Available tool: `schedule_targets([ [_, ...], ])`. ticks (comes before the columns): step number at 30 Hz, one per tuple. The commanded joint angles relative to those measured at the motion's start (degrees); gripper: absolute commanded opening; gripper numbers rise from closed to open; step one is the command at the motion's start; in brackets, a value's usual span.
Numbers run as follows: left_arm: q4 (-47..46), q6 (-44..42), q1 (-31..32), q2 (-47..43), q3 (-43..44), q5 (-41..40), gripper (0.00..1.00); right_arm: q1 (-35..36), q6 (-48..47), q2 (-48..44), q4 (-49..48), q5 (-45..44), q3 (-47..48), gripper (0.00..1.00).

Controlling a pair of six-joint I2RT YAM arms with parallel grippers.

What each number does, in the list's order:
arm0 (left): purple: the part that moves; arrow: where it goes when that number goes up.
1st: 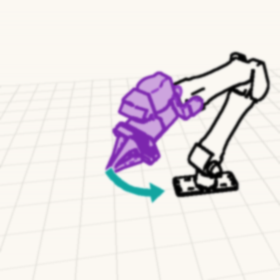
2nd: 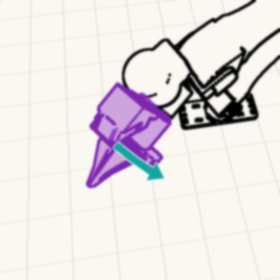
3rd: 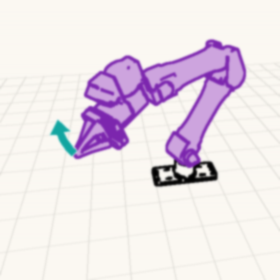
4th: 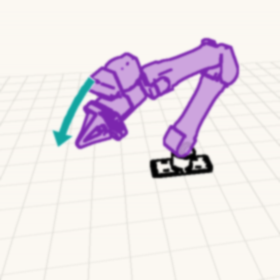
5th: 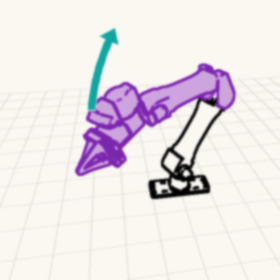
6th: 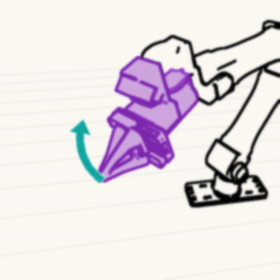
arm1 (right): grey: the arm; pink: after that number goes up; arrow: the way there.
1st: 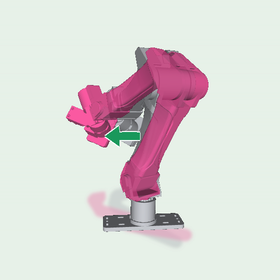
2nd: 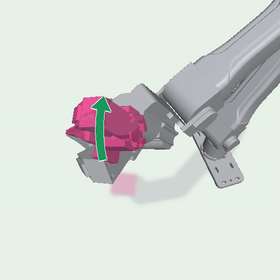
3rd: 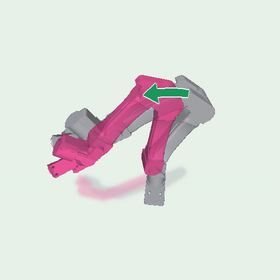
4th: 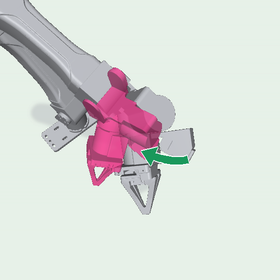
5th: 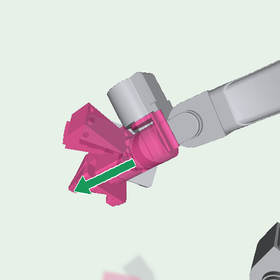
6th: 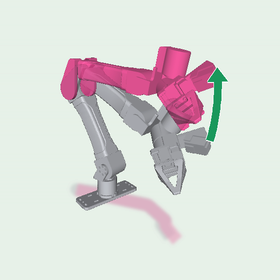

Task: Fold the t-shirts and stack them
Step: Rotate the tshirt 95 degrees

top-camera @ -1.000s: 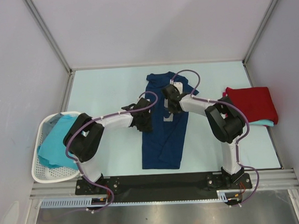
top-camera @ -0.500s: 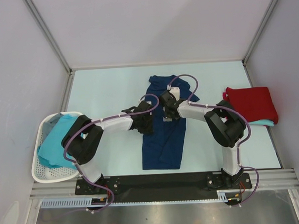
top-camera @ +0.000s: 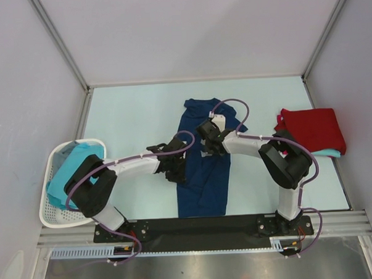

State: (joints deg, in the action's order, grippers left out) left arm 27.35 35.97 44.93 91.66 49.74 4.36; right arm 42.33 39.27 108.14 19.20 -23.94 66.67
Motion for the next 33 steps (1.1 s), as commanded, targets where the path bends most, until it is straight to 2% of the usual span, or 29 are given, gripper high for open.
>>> schedule_targets([
  [1, 5.3, -0.8, 1.0, -2.4, -3.2, 1.2, 0.22, 3.5, 3.2, 2.1, 11.6, 8.3, -6.3, 0.00],
  [7, 6.0, -0.5, 3.4, -2.9, -4.3, 1.5, 0.22, 6.0, 4.9, 1.7, 11.5, 9.0, -8.2, 0.00],
  [13, 7.5, -0.2, 4.6, -4.5, -3.2, -1.7, 0.22, 7.1, 5.0, 1.2, 11.8, 7.9, -7.0, 0.00],
  [16, 9.3, -0.1, 4.6, -8.8, 0.4, -6.9, 0.25, 6.7, 3.3, 0.0, 12.7, 4.3, -2.6, 0.24],
  [17, 9.7, -0.3, 4.6, -10.1, 3.1, -7.9, 0.27, 6.5, 2.8, -0.6, 14.0, 2.1, -1.0, 0.37],
  [20, 11.6, -0.5, 4.6, -13.6, 8.7, -11.9, 0.32, 4.5, 0.3, -1.2, 15.6, 0.3, 6.1, 0.52],
  [23, 12.5, -1.2, 4.6, -14.7, 11.9, -13.2, 0.34, 2.6, -2.2, -0.1, 17.5, -0.9, 13.9, 0.58],
  [29, 11.8, 0.0, 4.4, -14.0, 10.0, -14.5, 0.34, -2.6, -8.4, 4.4, 18.1, 1.3, 25.0, 0.56],
  [32, 11.5, 0.7, 3.5, -13.9, 10.3, -15.0, 0.34, -5.6, -11.4, 9.4, 18.9, 3.2, 33.0, 0.54],
  [33, 11.5, 0.9, 2.7, -13.9, 10.5, -14.9, 0.34, -6.2, -11.8, 12.4, 19.6, 4.1, 38.4, 0.53],
])
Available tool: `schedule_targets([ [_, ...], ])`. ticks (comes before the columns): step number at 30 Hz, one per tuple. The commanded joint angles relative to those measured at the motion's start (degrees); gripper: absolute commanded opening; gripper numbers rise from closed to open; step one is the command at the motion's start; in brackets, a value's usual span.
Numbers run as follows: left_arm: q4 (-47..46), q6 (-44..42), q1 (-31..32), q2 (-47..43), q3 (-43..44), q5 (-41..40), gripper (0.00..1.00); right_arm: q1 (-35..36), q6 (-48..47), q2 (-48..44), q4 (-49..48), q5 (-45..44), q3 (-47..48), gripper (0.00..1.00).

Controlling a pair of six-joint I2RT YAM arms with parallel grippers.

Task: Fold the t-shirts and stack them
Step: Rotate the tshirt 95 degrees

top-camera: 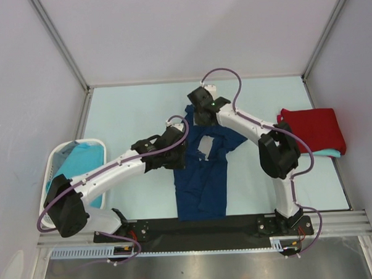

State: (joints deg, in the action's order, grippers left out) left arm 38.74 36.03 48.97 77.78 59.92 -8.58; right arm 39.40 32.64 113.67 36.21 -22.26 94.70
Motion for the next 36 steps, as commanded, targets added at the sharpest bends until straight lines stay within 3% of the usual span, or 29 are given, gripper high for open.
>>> schedule_targets([
  [1, 0.2, 1.1, -1.9, -0.1, 0.5, -1.7, 0.34, -3.9, -5.5, 8.6, 3.9, 3.0, 12.7, 0.53],
  [8, 0.5, 1.3, -6.4, -2.5, 1.2, -2.1, 0.35, -5.2, -10.8, 19.5, 8.1, 4.2, 30.4, 0.50],
  [18, -0.2, 1.6, -11.2, -1.4, -3.1, 1.4, 0.34, -6.0, -12.0, 24.1, 7.3, 6.5, 34.8, 0.49],
  [30, -0.2, 2.2, -11.5, -1.0, -5.1, 4.7, 0.34, -7.5, -14.4, 29.7, 8.1, 7.1, 42.4, 0.47],
  [36, 0.2, 1.4, -11.5, -1.2, -5.5, 5.1, 0.34, -7.4, -14.7, 32.8, 8.0, 7.8, 45.0, 0.41],
])
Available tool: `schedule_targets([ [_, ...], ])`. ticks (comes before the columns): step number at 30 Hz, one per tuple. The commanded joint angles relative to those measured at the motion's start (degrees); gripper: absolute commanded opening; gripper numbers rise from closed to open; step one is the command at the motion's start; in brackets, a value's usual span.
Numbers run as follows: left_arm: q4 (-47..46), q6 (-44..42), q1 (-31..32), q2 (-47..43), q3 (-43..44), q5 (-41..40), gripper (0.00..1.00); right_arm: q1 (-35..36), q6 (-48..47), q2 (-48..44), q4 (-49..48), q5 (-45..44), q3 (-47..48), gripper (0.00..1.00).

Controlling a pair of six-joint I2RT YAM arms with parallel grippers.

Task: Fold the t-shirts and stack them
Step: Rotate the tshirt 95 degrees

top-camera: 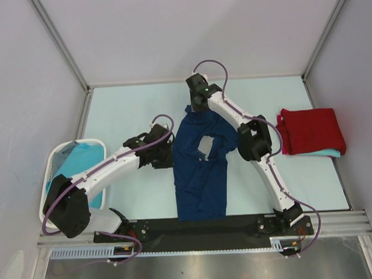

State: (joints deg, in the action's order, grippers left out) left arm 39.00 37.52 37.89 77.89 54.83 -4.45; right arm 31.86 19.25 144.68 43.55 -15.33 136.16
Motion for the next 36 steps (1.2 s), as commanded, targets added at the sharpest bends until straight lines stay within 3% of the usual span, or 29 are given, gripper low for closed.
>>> schedule_targets([
  [1, -0.1, -0.3, -0.4, -1.3, -0.6, 1.0, 0.34, 0.1, -1.3, 2.1, 0.6, 1.0, 3.7, 0.40],
  [11, -0.3, -1.1, -0.4, -0.7, -1.0, 2.2, 0.34, 0.6, -1.3, 3.1, 0.3, 0.4, 3.6, 0.38],
  [22, -1.1, -1.0, -0.4, -0.5, -1.4, 3.1, 0.34, -0.3, -1.3, 1.1, 0.7, -1.2, 1.9, 0.01],
  [36, -2.5, 0.2, -0.3, 0.4, -1.7, 3.9, 0.33, -3.4, -0.9, -4.3, -0.5, -4.1, -1.5, 0.00],
])
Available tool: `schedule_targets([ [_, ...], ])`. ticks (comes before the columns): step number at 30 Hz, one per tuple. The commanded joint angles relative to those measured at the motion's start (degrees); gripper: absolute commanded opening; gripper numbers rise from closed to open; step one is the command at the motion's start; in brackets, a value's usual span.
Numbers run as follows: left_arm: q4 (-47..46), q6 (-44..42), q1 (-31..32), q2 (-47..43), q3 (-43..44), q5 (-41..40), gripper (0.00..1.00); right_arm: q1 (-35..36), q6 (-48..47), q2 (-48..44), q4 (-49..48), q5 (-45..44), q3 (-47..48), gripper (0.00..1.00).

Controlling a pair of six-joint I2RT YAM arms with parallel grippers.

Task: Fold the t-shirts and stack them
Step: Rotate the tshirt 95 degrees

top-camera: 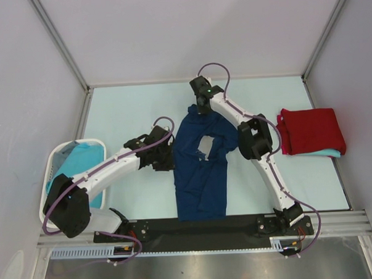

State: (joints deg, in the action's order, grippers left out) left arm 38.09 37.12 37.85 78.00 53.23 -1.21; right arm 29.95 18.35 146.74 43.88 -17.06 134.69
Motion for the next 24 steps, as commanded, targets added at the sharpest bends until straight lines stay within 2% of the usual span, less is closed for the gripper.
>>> schedule_targets([
  [1, -1.8, 0.7, -0.2, 0.5, -0.1, 0.8, 0.33, -1.7, 0.2, -6.6, -0.8, -2.7, -0.1, 0.00],
  [19, -2.7, 1.5, 0.2, 3.0, 0.6, 0.8, 0.33, -4.9, 2.0, -9.5, -0.7, -2.3, -4.3, 0.01],
  [21, -2.8, 1.4, 0.3, 3.5, 0.9, 0.8, 0.33, -4.8, 2.2, -9.4, -0.8, -2.2, -4.2, 0.10],
  [22, -2.8, 1.3, 0.3, 3.7, 1.1, 0.8, 0.33, -4.9, 2.4, -9.5, -0.9, -2.4, -4.1, 0.18],
  [24, -2.8, 1.3, 0.3, 4.0, 1.4, 0.9, 0.33, -4.9, 2.3, -9.8, -1.8, -2.5, -3.9, 0.23],
])
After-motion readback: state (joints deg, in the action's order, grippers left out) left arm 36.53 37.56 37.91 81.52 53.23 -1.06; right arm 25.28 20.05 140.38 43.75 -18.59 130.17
